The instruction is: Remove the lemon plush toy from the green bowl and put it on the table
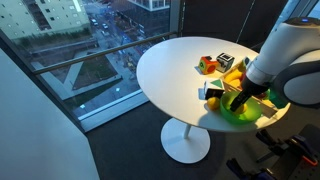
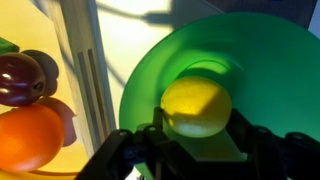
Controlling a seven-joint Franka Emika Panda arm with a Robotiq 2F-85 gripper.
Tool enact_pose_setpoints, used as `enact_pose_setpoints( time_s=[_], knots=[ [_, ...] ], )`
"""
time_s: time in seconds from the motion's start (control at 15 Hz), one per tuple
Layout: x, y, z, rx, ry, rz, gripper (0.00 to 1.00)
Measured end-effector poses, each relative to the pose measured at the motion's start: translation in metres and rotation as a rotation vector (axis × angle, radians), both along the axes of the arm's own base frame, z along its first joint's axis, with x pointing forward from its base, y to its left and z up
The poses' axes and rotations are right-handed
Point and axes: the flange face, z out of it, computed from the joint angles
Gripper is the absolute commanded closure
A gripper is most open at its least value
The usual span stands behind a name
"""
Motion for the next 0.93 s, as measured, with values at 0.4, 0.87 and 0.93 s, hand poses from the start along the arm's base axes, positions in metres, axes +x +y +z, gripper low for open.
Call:
enact_pose_setpoints(
  time_s=[0.4,0.87,0.93],
  knots=[
    [0.01,-0.007,0.037,-0.001,0.012,-0.022,0.6],
    [0.019,-0.049,0.08,0.0,0.029,-0.055,0.6],
    [0.02,-0.058,0.085,0.0,0.028,-0.063,0.6]
  ],
)
